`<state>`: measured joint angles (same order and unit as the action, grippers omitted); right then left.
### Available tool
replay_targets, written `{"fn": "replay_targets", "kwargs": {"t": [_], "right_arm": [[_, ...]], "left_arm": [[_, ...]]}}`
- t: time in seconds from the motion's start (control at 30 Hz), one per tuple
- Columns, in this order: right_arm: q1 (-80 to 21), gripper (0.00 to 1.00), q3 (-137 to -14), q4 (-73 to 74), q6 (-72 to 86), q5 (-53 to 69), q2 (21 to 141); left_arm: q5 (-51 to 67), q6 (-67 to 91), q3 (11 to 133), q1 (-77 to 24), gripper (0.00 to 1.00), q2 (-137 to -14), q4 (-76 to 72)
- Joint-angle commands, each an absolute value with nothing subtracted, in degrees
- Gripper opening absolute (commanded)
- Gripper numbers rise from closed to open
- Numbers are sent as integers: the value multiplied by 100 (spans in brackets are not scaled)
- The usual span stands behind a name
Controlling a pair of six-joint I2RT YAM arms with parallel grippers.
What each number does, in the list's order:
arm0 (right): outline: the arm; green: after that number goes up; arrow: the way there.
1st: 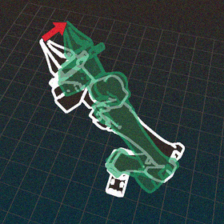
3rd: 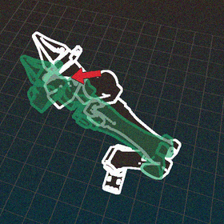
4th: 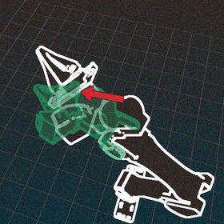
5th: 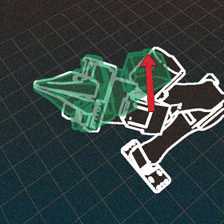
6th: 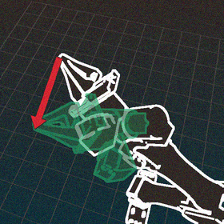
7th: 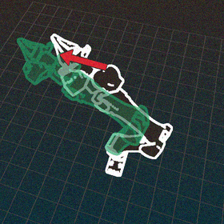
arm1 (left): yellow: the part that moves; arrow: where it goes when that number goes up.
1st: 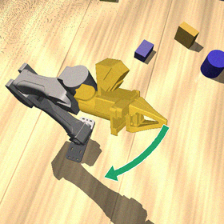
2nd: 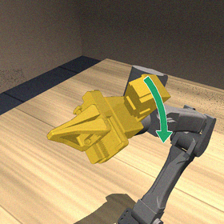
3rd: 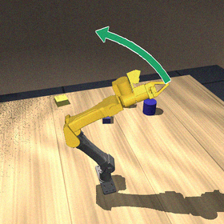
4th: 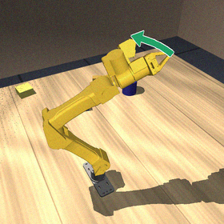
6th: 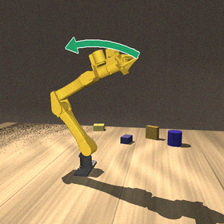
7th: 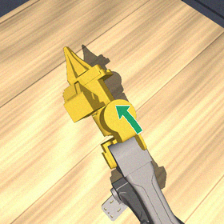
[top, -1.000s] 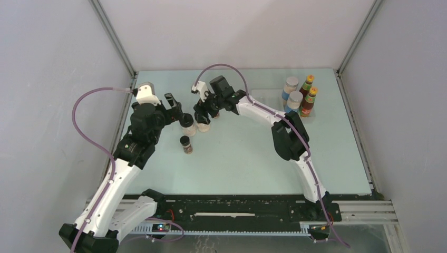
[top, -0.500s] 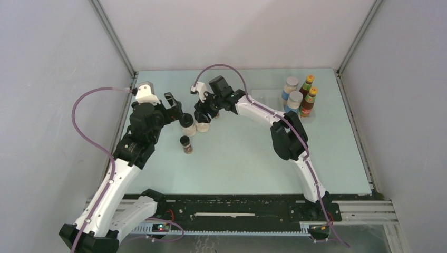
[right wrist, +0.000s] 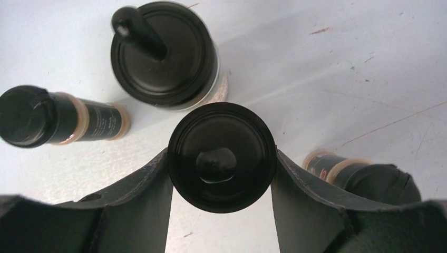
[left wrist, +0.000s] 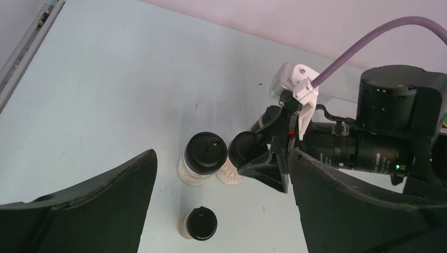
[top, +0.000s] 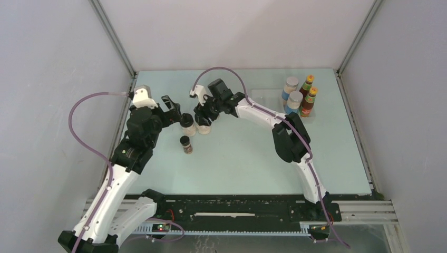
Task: Organize the condiment bottles
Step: Pick up the bottle from the center of the board, then place the bottle in the storage box.
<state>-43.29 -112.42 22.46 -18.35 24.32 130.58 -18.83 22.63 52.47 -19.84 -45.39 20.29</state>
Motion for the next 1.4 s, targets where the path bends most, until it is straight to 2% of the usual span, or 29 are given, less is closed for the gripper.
{"fn": "replay_targets", "kwargs": {"t": [0.0,1.0,1.37], "right_arm": [[-4433,0,-11035,2002,-1945,2264,12265],[-4409,0,-9218,1554,-1661,819,9617],[-3681,0,-8763,1419,-1195,67,9099]], "left_arm": [[-1859,2406,5116,-1951,98,-4444,1951],[-1855,2499,5020,-1951,97,-4242,2017],[-1795,2460,5010,-1951,97,-4125,2029]]}}
